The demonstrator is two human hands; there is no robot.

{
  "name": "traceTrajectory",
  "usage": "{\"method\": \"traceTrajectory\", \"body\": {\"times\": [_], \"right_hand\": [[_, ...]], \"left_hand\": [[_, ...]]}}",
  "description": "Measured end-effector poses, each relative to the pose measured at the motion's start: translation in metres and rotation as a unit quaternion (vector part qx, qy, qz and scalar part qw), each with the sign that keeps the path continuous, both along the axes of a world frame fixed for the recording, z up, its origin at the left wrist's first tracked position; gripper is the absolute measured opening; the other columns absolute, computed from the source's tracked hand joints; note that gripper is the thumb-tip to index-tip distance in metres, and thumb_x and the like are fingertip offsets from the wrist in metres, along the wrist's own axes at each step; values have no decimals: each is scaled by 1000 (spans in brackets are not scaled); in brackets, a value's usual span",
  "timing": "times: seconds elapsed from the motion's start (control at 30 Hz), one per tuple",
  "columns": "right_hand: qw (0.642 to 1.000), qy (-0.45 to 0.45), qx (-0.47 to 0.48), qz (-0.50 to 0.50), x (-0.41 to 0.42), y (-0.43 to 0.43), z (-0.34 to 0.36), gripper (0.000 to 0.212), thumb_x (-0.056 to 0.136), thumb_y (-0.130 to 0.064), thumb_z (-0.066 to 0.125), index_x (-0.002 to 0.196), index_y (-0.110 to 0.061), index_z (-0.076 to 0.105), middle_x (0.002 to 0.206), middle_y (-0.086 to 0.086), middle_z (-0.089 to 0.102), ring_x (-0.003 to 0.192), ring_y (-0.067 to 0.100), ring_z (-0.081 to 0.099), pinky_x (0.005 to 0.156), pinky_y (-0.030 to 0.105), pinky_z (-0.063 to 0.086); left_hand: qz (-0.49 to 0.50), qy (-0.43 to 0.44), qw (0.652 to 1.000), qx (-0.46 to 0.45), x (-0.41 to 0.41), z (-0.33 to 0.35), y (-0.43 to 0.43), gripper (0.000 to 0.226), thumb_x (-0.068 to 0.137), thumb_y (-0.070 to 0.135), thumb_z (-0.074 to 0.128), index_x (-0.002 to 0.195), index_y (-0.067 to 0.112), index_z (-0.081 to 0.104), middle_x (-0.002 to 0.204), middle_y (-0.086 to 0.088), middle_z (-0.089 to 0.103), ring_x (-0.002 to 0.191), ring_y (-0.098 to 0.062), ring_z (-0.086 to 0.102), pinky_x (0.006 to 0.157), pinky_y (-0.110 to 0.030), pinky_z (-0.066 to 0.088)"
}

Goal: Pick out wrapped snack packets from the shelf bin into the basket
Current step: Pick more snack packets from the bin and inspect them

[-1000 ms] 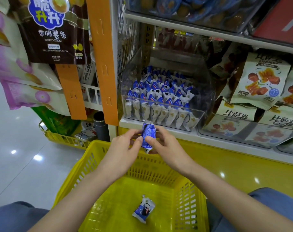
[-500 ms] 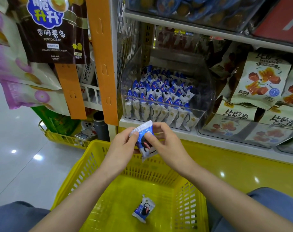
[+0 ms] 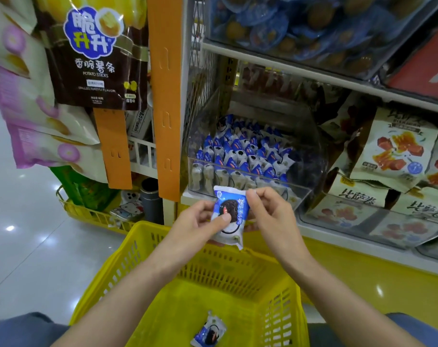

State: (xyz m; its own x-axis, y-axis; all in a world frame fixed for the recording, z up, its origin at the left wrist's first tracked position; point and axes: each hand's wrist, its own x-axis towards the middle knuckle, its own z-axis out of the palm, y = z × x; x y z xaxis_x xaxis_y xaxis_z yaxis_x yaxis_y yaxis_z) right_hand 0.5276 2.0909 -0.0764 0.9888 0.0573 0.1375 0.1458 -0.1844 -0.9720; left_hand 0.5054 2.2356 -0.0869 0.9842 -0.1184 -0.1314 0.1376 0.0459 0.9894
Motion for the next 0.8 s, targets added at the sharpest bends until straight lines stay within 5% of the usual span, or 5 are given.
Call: {"method": "traceTrajectory", "body": {"times": [0.2,0.33,0.4,0.53,0.8], "right_hand": [[991,-103,-79,44,31,12,25,12,93,-16,52,87,-19,62,83,-1,69,77,11,65,66,21,54],[966,-177,-188,-27,98,20,39,11,94,-18,51,93,-24,60,90,-7,67,83,7,61,73,11,47],[955,-162,-241,-57,142,23,39,12,94,-18,52,101,-21,61,99,3,67,82,8,57,69,8,42],[931,-80,-352,-45,209,27,27,31,94,-19,51,121,-2,57,115,17,62,99,24,59,80,26,42],[842,10,-539,-13,258,43,16,40,90,-32,57,112,1,56,111,22,59,109,35,53,73,31,36]], "left_hand": [[54,-76,996,10,21,9,20,24,87,13,61,109,12,54,104,1,65,90,-5,63,73,-13,51],[124,-95,988,-16,38,9,39,26,86,15,61,111,13,53,103,1,66,83,0,64,64,-14,52],[146,-95,985,-19,44,9,45,25,86,17,61,110,16,53,102,2,67,82,-1,65,66,-20,55],[163,-96,982,-29,55,9,53,21,85,16,62,102,24,52,99,5,67,79,0,64,67,-24,57],[175,-89,980,-29,66,11,60,24,85,20,63,107,22,53,101,2,67,88,-10,65,70,-22,56]]}}
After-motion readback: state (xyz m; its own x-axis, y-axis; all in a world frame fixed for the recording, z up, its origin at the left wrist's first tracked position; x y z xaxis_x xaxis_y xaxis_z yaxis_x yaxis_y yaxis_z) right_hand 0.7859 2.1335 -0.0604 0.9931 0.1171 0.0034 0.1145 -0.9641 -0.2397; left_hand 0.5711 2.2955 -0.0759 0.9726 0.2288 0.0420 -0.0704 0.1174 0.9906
